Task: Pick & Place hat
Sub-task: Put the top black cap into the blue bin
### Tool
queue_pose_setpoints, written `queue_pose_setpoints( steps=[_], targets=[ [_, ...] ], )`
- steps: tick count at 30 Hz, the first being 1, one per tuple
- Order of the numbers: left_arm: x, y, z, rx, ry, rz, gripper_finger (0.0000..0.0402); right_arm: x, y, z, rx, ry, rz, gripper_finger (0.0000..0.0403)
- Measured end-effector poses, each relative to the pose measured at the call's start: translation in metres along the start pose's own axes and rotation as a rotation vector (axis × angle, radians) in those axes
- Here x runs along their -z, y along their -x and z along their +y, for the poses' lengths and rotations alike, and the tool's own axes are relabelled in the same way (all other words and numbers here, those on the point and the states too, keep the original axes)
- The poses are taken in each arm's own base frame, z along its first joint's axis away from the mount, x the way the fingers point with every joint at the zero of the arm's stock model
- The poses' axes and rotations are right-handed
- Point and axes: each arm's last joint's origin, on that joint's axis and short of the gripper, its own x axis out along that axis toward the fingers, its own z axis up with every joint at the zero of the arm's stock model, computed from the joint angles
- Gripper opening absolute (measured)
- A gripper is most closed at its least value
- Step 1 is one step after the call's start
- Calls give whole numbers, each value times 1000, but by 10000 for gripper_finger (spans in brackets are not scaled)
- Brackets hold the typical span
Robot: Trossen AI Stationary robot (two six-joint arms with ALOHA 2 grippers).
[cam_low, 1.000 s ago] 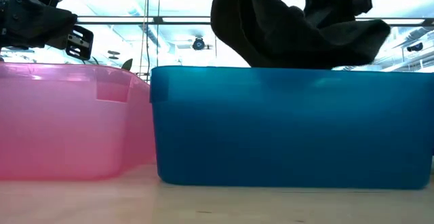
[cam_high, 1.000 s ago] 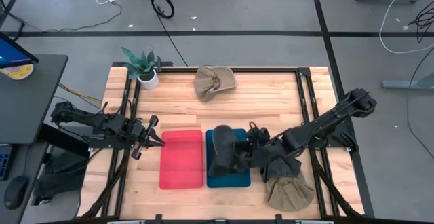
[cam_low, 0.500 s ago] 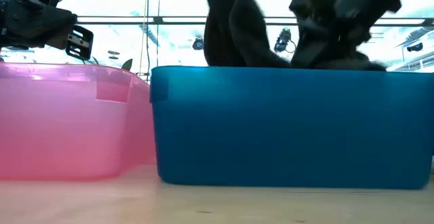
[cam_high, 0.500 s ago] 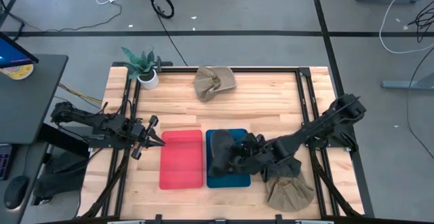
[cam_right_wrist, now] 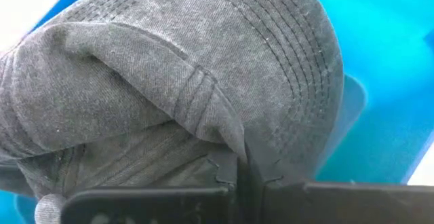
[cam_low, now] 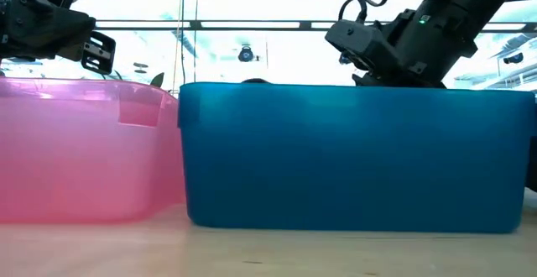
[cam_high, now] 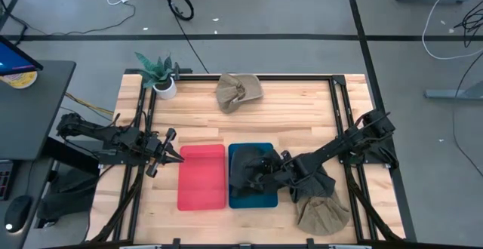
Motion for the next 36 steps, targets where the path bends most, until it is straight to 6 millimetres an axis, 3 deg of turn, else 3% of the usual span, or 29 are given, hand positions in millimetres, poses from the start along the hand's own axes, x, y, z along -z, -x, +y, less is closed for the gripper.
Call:
queue_pose_setpoints(
  steps=[8,24,36],
  targets=[
    [0,0,0,0,0,0,34,1,-1,-1,5,23,13,5],
    [0,0,0,0,0,0,34,-1,-3,8,-90,129,-16,90],
    [0,0,0,0,0,0,34,-21,38,11,-239,137,-28,153]
  ],
)
